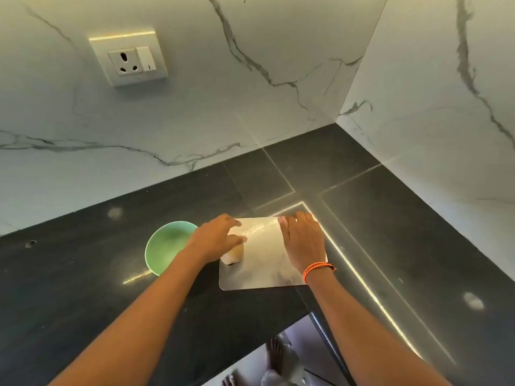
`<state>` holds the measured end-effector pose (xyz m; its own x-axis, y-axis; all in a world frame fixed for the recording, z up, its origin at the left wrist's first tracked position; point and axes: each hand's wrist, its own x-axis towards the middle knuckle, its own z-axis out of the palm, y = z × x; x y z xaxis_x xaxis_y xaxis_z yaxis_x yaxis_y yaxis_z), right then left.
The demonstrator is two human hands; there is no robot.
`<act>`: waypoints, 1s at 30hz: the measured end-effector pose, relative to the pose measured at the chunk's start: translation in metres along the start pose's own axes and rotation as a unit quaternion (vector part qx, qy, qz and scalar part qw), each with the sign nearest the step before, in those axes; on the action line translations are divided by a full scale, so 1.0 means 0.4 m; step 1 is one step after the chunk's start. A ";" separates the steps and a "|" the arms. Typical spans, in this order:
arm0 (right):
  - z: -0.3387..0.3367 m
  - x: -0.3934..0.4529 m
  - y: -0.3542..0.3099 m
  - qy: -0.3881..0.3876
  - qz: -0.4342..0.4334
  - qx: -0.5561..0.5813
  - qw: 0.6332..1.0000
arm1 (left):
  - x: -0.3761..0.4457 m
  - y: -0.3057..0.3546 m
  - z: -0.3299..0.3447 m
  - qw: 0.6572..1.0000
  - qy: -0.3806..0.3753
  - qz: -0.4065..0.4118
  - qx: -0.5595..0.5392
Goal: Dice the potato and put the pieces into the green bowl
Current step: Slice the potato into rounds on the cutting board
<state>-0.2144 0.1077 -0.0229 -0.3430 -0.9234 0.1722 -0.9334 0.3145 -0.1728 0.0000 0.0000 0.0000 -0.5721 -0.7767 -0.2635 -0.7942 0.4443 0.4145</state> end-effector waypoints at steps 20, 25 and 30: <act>0.192 -0.109 0.036 0.042 0.215 0.255 0.942 | 0.019 -0.023 0.277 0.982 0.121 0.073 -0.123; 0.239 -0.099 0.017 0.072 0.151 0.192 0.967 | 0.069 -0.050 0.314 0.967 0.142 0.106 -0.185; 0.264 -0.101 -0.007 0.071 0.100 0.126 0.984 | 0.095 -0.084 0.315 0.958 0.140 0.121 -0.218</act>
<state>-0.1866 0.1211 -0.1317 -0.5448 -0.8032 0.2409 -0.7963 0.4055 -0.4488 -0.0210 0.0120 -0.1337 -0.6030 -0.7909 0.1045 -0.4493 0.4449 0.7747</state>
